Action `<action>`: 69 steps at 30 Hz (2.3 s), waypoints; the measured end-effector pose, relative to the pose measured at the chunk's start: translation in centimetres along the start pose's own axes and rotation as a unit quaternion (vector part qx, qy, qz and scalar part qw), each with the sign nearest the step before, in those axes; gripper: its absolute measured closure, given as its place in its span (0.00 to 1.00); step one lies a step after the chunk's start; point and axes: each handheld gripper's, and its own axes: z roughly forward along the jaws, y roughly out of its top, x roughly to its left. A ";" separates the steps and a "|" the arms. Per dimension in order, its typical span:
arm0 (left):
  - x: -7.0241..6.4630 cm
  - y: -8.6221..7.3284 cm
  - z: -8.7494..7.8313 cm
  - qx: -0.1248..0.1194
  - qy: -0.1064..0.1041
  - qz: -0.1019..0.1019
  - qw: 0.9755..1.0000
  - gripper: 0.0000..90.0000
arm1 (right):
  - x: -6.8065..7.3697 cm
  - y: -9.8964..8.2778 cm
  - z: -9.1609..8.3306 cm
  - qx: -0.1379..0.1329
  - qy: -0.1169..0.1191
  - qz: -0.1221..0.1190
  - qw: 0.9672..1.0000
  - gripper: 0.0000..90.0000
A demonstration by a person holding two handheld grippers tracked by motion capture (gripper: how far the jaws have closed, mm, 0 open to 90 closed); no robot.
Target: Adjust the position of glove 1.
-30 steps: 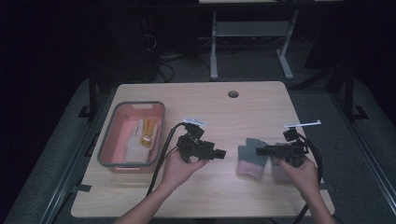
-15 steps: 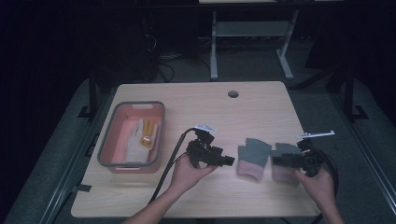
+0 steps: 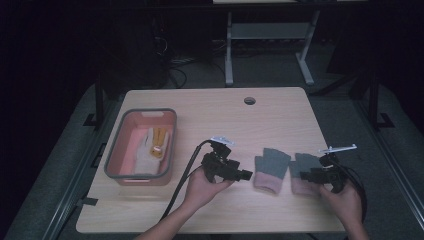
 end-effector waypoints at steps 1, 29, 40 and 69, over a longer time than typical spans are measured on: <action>0.1 -0.1 0.1 0.002 0.001 0.000 1.000 0.36 | 0.0 0.0 0.1 0.002 -0.009 -0.002 1.000 0.54; 0.5 -0.7 0.0 0.006 0.015 -0.006 1.000 0.37 | 0.8 0.7 0.2 0.026 -0.030 0.006 0.999 0.95; 0.4 -0.7 -0.3 0.002 0.011 -0.006 1.000 0.36 | 2.8 2.2 -1.4 0.009 0.010 0.008 1.000 0.95; 0.7 -1.2 0.0 0.000 0.008 -0.013 1.000 0.35 | 9.5 5.9 3.0 0.026 0.024 0.025 0.999 0.93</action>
